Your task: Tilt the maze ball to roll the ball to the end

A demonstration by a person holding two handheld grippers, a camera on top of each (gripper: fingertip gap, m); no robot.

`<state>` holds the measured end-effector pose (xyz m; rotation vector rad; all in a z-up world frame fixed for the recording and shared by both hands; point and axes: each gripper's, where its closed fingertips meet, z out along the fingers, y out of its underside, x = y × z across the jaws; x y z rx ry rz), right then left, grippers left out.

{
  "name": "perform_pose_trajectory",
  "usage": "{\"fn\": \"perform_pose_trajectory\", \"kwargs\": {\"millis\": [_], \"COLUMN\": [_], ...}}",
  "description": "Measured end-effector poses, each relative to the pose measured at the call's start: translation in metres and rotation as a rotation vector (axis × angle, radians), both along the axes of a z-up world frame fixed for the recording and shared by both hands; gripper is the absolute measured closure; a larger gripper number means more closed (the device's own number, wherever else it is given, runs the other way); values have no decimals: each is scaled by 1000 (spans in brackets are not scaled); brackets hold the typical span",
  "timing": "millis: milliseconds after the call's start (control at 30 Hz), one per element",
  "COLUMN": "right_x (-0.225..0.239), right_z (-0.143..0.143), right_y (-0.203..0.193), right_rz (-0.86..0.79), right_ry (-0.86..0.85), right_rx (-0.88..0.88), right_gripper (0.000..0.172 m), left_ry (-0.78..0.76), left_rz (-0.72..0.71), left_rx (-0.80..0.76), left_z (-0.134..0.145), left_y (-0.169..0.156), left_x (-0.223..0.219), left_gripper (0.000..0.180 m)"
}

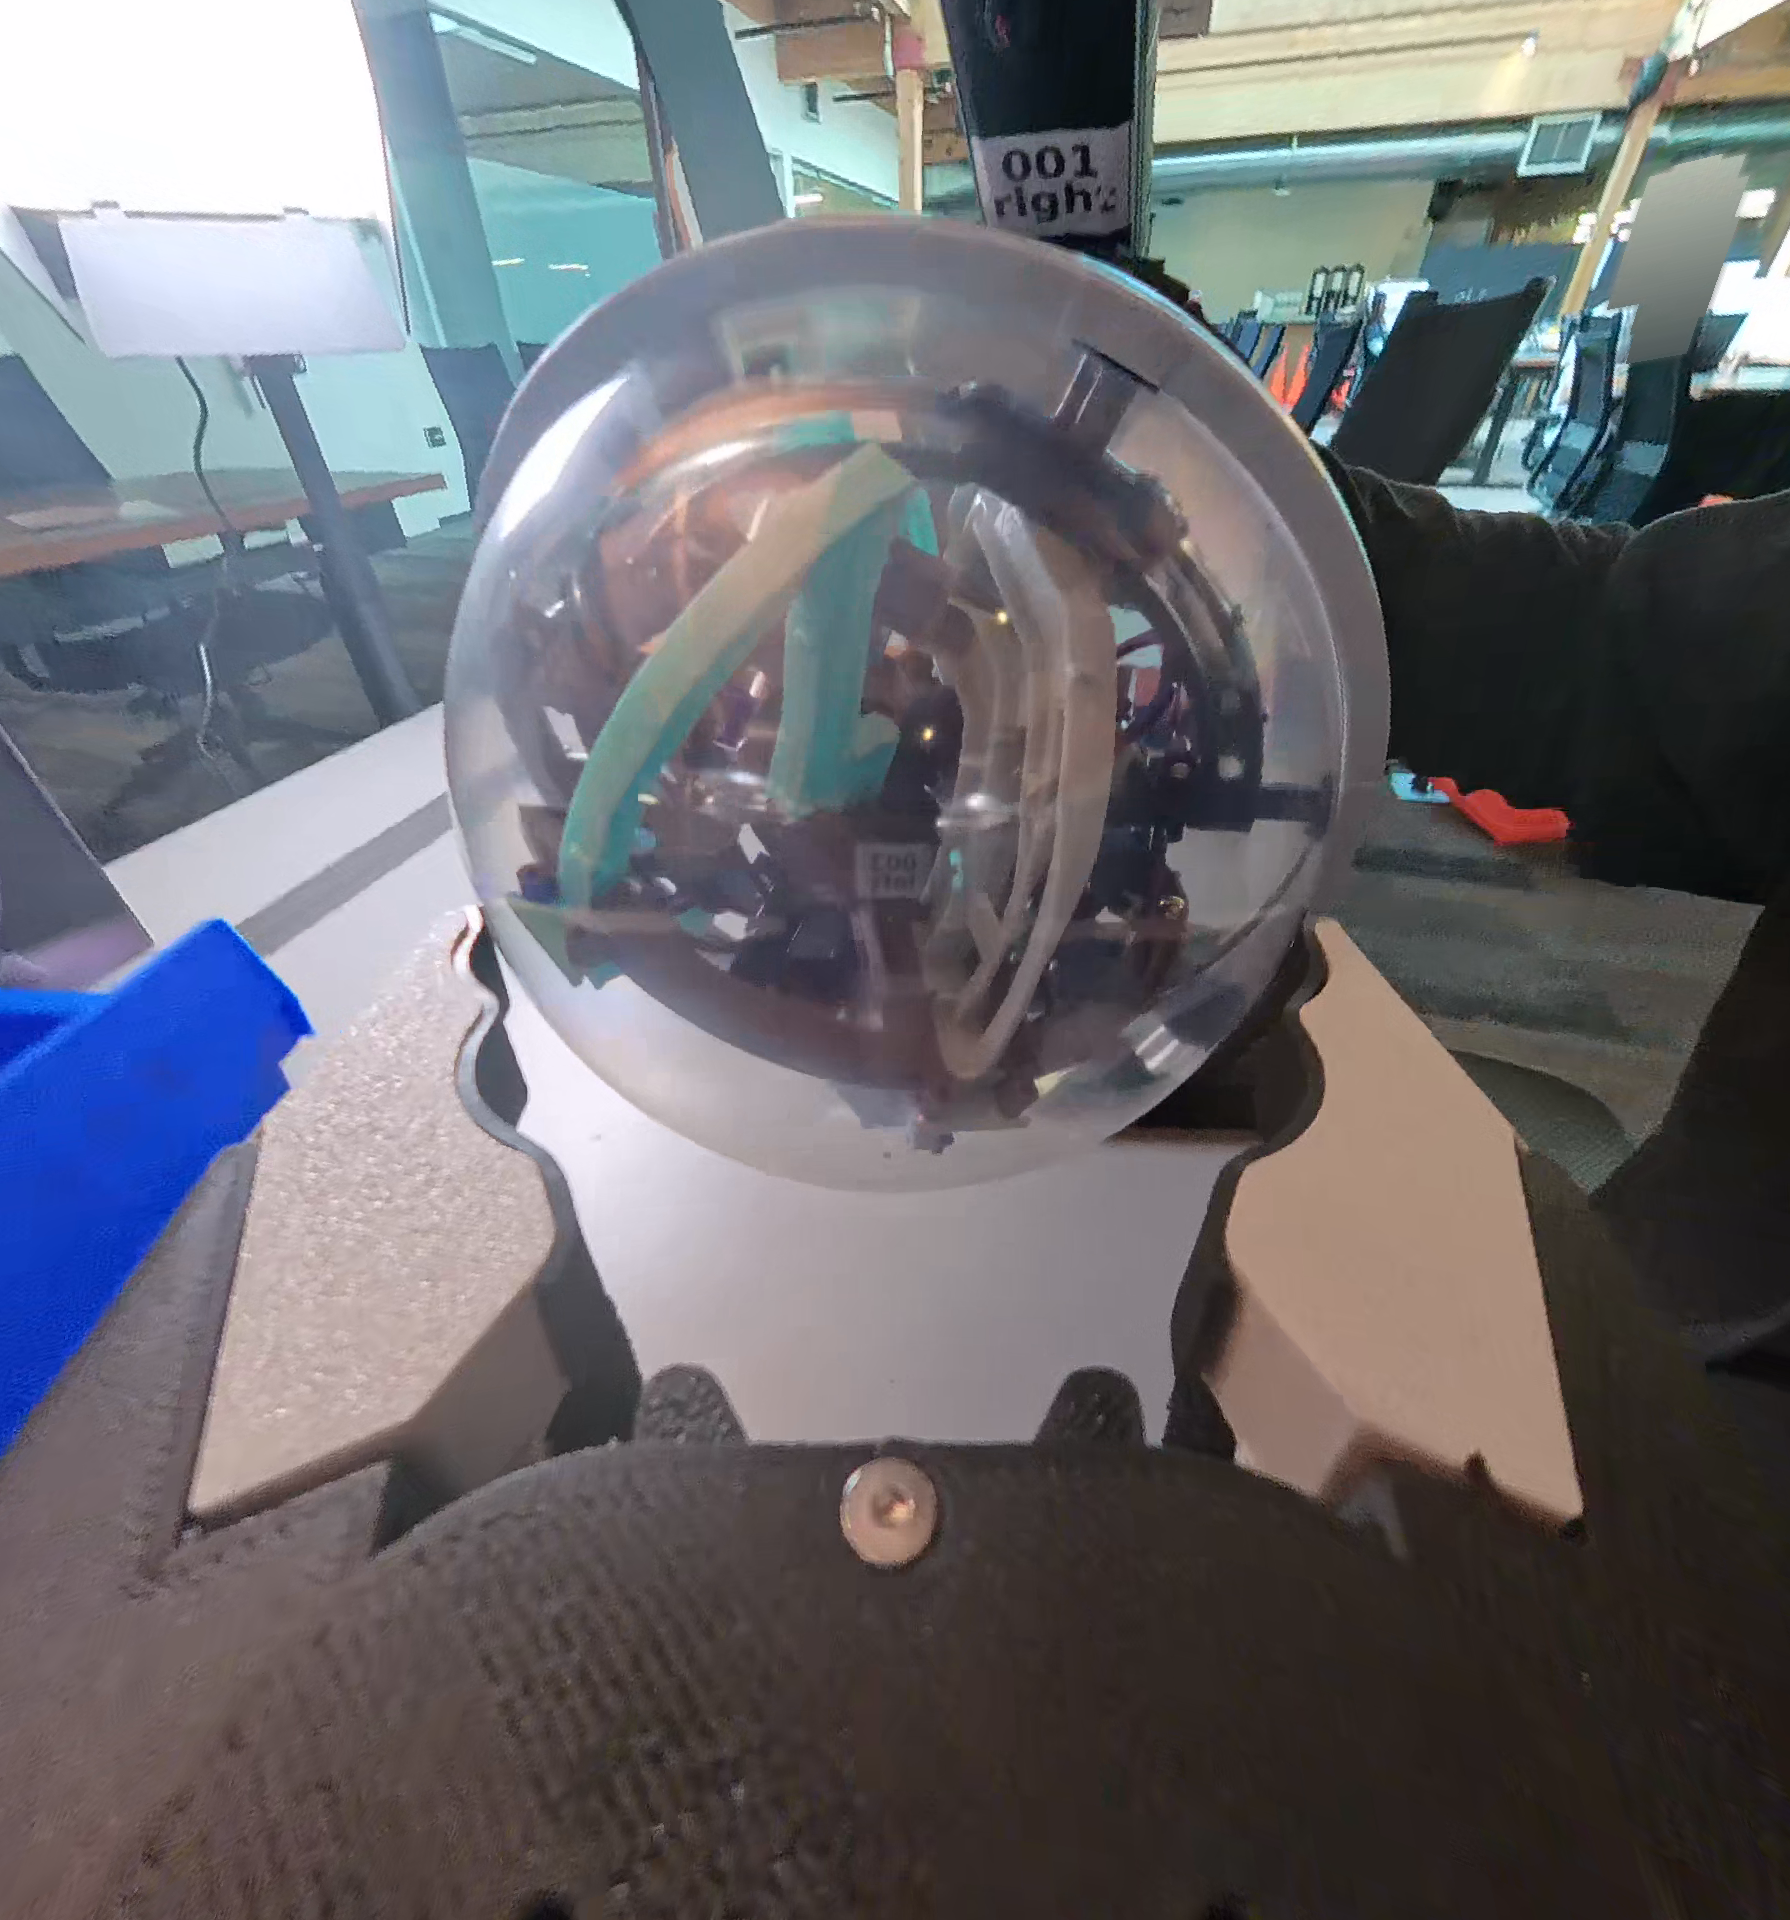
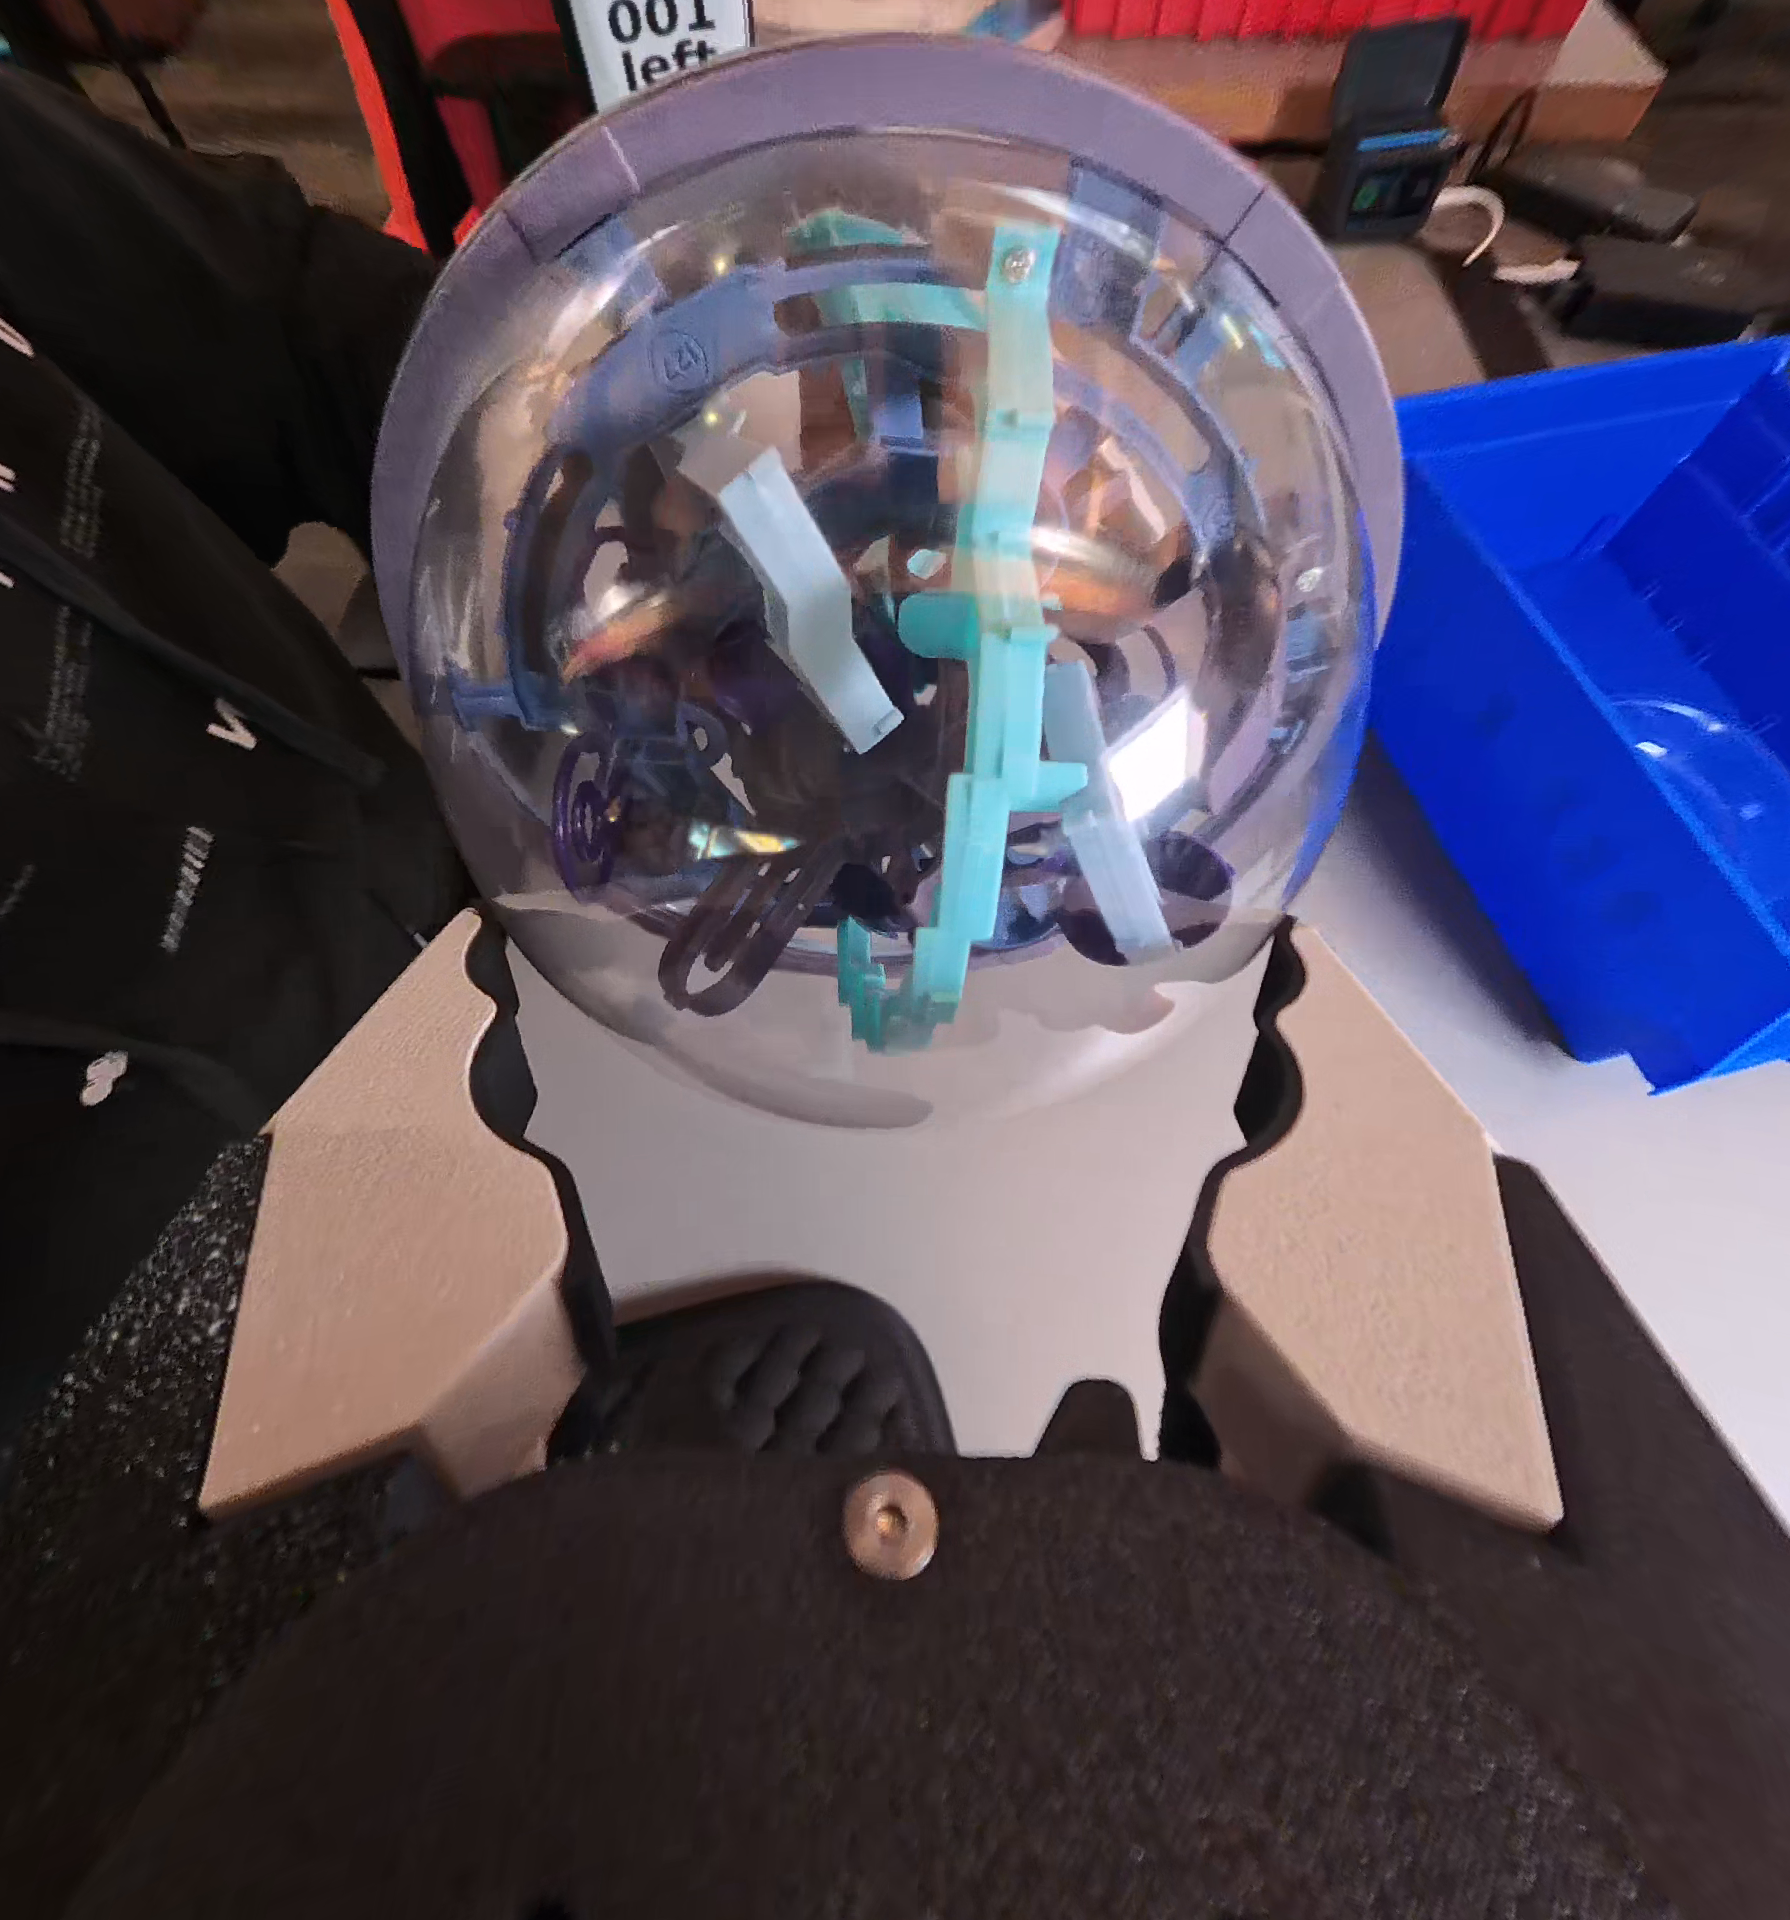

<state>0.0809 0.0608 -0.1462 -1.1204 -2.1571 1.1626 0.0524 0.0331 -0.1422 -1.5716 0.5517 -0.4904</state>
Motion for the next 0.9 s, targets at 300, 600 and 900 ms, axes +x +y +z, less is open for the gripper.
{"fn": "perform_pose_trajectory", "kwargs": {"millis": [300,600,900], "right_x": [11,21,15], "right_z": [-13,-46,-79], "right_y": [-7,-23,-40], "right_rz": [63,99,65], "right_ry": [-207,-357,-408], "right_rx": [-75,-269,-579], "right_gripper": [35,34,36], "left_ry": [-253,-405,-477], "left_rz": [63,112,99], "left_rx": [-123,-270,-402], "left_z": [-33,-57,-63], "left_y": [-9,-27,-34], "left_x": [20,30,7], "left_gripper": [38,38,38]}}
